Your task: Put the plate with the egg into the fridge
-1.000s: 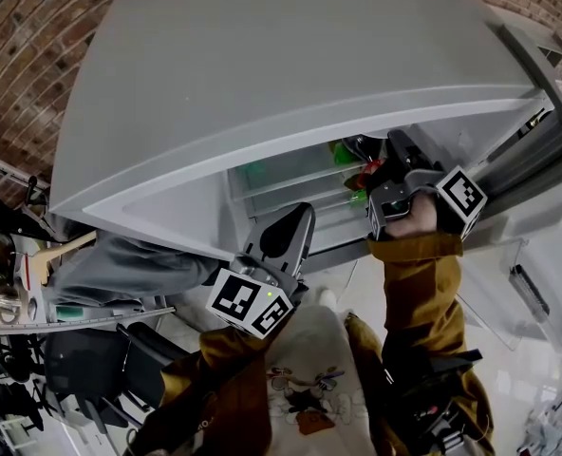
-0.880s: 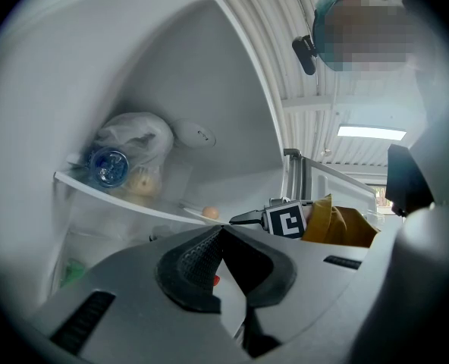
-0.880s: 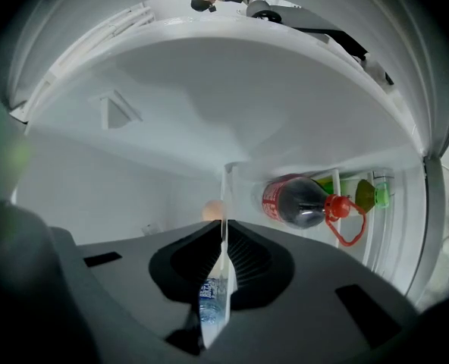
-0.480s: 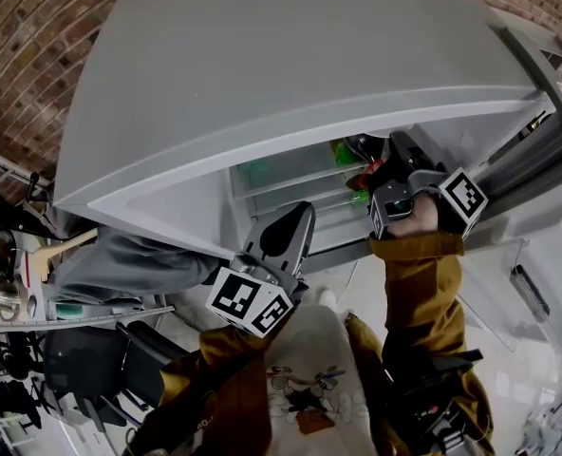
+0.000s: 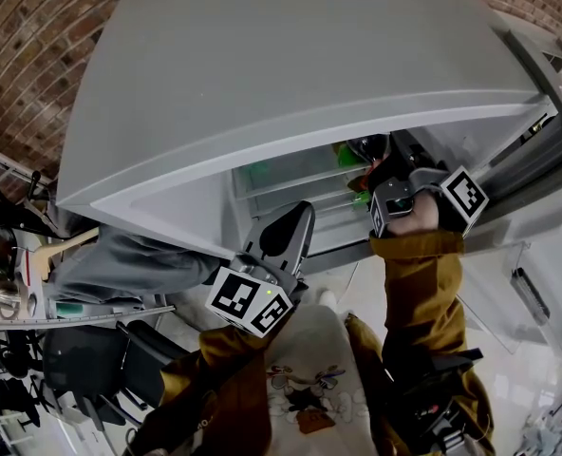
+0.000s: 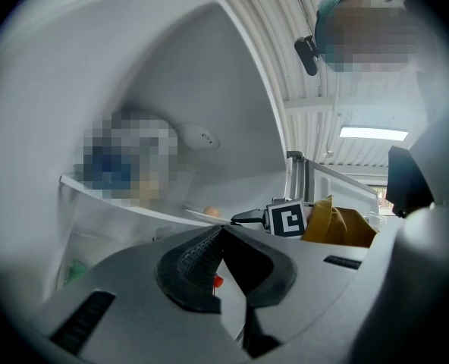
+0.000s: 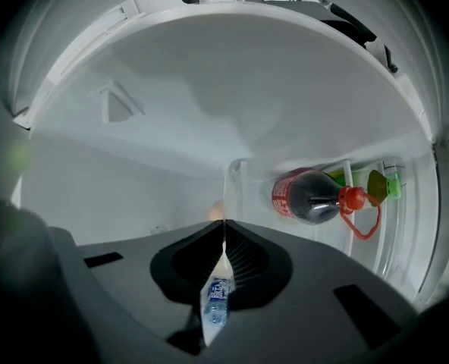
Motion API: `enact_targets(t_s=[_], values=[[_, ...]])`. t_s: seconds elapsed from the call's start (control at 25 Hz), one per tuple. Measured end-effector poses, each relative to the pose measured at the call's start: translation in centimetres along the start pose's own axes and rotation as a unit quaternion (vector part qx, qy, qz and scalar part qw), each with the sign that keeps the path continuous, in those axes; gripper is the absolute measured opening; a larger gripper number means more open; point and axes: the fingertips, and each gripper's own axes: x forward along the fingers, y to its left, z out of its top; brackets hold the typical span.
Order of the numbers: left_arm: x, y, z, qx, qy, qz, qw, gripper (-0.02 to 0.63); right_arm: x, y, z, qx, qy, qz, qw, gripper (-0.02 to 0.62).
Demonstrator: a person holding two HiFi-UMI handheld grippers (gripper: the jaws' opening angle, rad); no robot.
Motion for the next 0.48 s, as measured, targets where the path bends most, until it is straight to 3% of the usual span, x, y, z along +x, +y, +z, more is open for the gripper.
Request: enact_targets(t_s=[0.48], values=[[0.0, 0.5, 0.1, 0.001, -0.002, 0.006, 1.0, 0.006, 1.2, 0.8, -0.3, 0.013, 0.005, 0.03, 0.999, 0.017]])
